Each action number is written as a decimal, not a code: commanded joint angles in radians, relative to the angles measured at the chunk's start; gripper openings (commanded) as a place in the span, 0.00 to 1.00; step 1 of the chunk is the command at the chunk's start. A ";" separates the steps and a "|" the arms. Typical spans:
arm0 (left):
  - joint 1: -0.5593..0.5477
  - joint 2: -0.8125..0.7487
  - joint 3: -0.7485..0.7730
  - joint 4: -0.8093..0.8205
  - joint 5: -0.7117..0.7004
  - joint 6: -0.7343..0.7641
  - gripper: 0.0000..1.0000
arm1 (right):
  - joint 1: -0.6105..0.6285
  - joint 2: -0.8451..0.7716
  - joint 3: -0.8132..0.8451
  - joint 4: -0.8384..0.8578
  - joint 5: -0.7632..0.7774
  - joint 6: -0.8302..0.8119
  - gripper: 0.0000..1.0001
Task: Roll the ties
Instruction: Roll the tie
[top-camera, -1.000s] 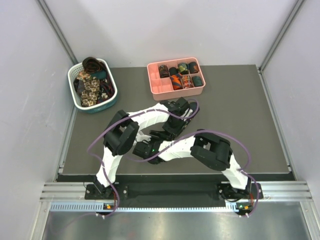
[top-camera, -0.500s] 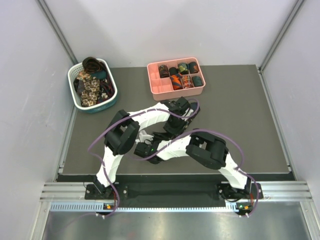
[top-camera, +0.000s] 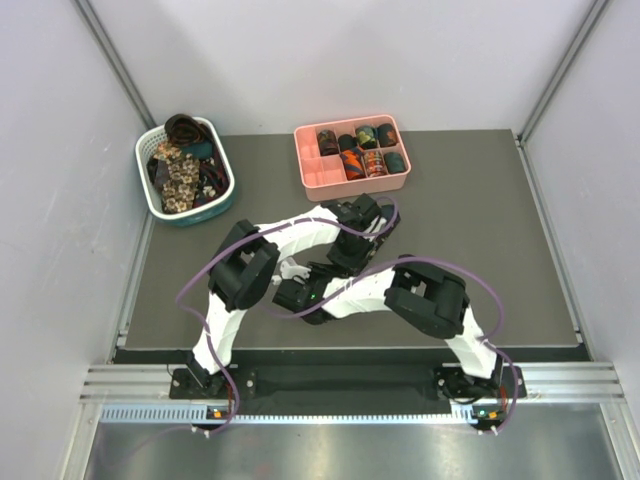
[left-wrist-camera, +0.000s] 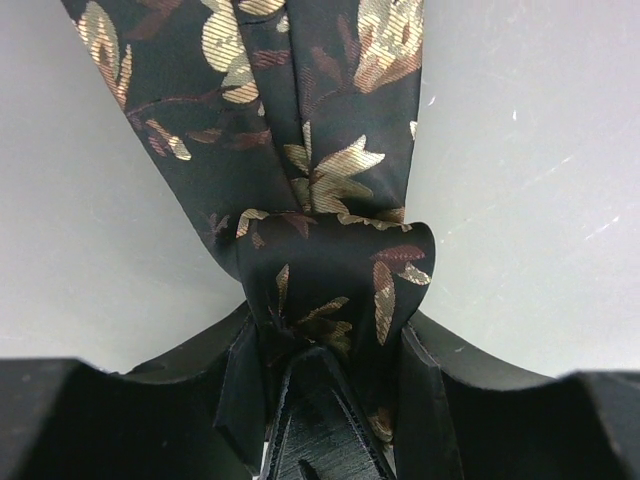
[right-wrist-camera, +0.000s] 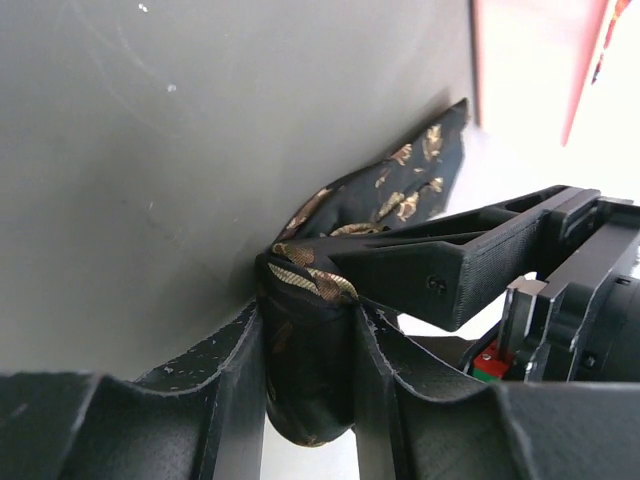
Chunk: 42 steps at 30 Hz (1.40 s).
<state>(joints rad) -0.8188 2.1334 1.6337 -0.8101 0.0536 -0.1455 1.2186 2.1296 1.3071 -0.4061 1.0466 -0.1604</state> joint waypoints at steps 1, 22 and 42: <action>-0.025 -0.025 -0.066 -0.011 0.057 -0.014 0.17 | -0.053 -0.095 -0.048 0.026 -0.174 0.006 0.00; 0.010 -0.147 0.038 0.189 0.031 -0.016 0.64 | -0.062 -0.166 -0.092 0.072 -0.300 -0.011 0.00; 0.297 -0.746 -0.616 0.756 -0.222 -0.327 0.41 | -0.243 -0.421 -0.209 0.197 -0.781 0.048 0.00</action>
<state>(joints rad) -0.5583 1.4551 1.1175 -0.2062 -0.0818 -0.3668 1.0122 1.7687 1.1164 -0.2787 0.4294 -0.1505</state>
